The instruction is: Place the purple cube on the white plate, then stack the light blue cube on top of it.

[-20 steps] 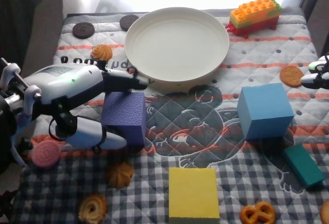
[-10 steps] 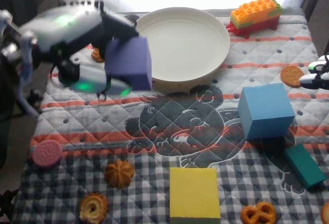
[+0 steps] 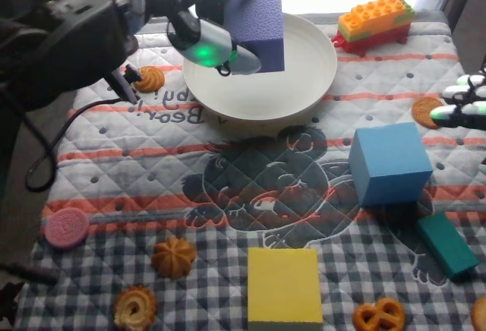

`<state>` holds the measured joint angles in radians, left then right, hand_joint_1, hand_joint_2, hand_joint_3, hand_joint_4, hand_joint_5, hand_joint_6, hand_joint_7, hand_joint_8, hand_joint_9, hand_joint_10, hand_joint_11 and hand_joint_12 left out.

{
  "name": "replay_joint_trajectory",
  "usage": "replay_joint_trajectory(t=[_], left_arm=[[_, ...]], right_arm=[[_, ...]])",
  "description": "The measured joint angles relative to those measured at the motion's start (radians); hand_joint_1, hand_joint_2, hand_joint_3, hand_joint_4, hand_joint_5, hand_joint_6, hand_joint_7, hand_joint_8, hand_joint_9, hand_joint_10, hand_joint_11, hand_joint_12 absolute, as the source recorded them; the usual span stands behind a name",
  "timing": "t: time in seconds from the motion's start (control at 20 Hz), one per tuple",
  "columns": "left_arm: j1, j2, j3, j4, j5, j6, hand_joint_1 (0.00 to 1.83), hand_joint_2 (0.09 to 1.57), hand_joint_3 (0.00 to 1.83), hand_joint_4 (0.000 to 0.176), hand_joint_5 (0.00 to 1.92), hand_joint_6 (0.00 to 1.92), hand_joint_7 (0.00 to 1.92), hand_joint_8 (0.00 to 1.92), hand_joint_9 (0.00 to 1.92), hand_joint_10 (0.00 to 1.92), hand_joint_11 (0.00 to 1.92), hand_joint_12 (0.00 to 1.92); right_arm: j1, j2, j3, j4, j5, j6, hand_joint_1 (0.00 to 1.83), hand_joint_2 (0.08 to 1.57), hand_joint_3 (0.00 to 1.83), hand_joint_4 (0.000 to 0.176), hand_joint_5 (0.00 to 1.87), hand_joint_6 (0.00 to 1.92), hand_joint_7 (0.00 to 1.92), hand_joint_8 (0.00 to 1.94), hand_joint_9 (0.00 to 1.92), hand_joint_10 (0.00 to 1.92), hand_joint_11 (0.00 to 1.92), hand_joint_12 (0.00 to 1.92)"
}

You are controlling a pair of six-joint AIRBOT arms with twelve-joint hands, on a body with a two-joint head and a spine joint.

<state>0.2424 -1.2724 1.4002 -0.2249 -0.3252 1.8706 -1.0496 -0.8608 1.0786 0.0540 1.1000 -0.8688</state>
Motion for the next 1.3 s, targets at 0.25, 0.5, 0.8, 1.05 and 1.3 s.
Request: replay_joint_trajectory(t=[0.25, 0.5, 0.8, 1.05, 1.3], left_arm=[[-0.01, -0.066, 0.112, -0.013, 0.086, 0.002, 1.23, 1.14, 0.0, 0.0, 1.03, 0.68, 0.83, 1.43, 0.59, 1.59, 0.39, 1.77], [-0.01, -0.153, 0.225, -0.063, 0.177, 0.0, 1.0, 1.13, 0.0, 0.171, 0.94, 1.04, 0.59, 1.34, 0.48, 1.71, 0.31, 1.92], [0.028, -0.154, 0.237, -0.111, 0.194, -0.001, 0.84, 1.0, 0.0, 0.142, 0.51, 0.02, 0.43, 0.59, 0.31, 1.11, 0.08, 1.59], [0.028, -0.139, 0.186, -0.112, 0.152, 0.0, 0.81, 0.97, 0.0, 0.176, 0.19, 0.0, 0.4, 0.08, 0.18, 0.95, 0.03, 1.46], [0.029, -0.09, 0.132, -0.107, 0.098, 0.0, 0.76, 0.93, 0.0, 0.176, 0.0, 0.0, 0.26, 0.0, 0.27, 0.34, 0.0, 1.24]], right_arm=[[0.025, -0.032, 0.032, -0.043, 0.0, 0.032, 0.73, 1.35, 0.0, 0.037, 0.48, 0.0, 0.39, 0.0, 0.4, 0.01, 0.18, 0.68], [0.025, -0.045, 0.044, -0.044, -0.005, 0.041, 0.82, 1.33, 0.0, 0.015, 0.5, 0.01, 0.4, 0.0, 0.38, 0.0, 0.16, 0.67], [0.033, -0.052, 0.048, -0.051, -0.006, 0.042, 0.78, 1.34, 0.0, 0.034, 0.49, 0.0, 0.41, 0.0, 0.36, 0.0, 0.13, 0.66], [0.033, -0.053, 0.048, -0.05, -0.006, 0.053, 0.81, 1.35, 0.0, 0.005, 0.5, 0.0, 0.4, 0.0, 0.37, 0.0, 0.13, 0.66], [0.052, -0.051, 0.048, -0.05, -0.011, 0.053, 0.93, 1.3, 0.0, 0.024, 0.51, 0.0, 0.42, 0.0, 0.45, 0.01, 0.23, 0.65]])
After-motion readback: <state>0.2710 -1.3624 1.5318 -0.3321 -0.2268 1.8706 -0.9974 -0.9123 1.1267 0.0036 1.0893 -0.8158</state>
